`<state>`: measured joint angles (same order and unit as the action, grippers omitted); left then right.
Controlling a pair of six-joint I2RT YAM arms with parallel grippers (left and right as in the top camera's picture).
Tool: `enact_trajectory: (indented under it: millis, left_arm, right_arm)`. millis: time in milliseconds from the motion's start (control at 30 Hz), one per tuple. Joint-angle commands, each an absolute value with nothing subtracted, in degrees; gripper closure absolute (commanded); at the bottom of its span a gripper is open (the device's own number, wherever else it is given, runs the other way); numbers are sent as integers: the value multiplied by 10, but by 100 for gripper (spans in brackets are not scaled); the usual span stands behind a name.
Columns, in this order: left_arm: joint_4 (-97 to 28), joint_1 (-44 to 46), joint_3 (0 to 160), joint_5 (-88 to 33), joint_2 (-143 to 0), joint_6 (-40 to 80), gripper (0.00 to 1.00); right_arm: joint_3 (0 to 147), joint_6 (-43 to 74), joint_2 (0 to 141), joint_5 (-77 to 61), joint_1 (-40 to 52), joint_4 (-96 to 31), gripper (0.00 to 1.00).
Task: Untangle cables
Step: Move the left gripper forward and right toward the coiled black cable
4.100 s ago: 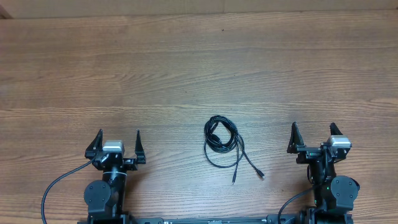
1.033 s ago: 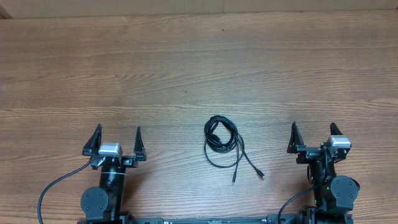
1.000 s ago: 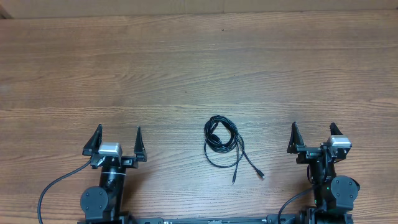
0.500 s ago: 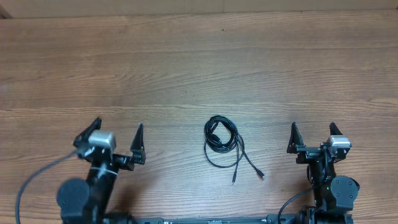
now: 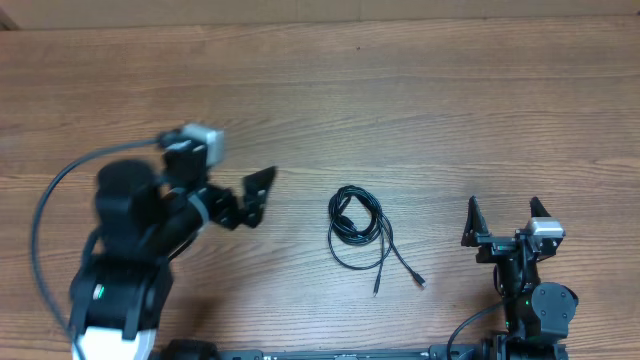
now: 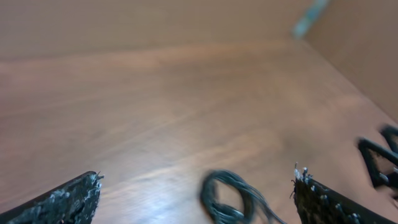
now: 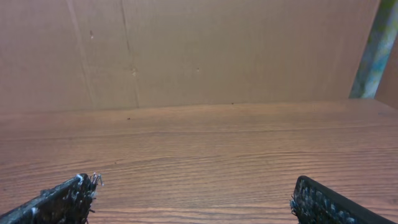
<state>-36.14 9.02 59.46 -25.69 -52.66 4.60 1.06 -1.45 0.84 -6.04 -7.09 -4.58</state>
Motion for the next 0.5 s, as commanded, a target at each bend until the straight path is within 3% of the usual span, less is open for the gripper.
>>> enact_trajectory:
  millis: [0, 367, 467]
  left_arm:
    - [-368, 158, 634, -236, -576, 58, 0]
    - [-319, 248, 634, -270, -753, 75, 2]
    - [-309, 251, 634, -263, -804, 127, 25]
  right_arm:
    - [4, -11, 2, -62, -68, -44, 0]
    - [4, -11, 2, -62, -68, -44, 0]
    - [4, -11, 2, -62, -68, -44, 0]
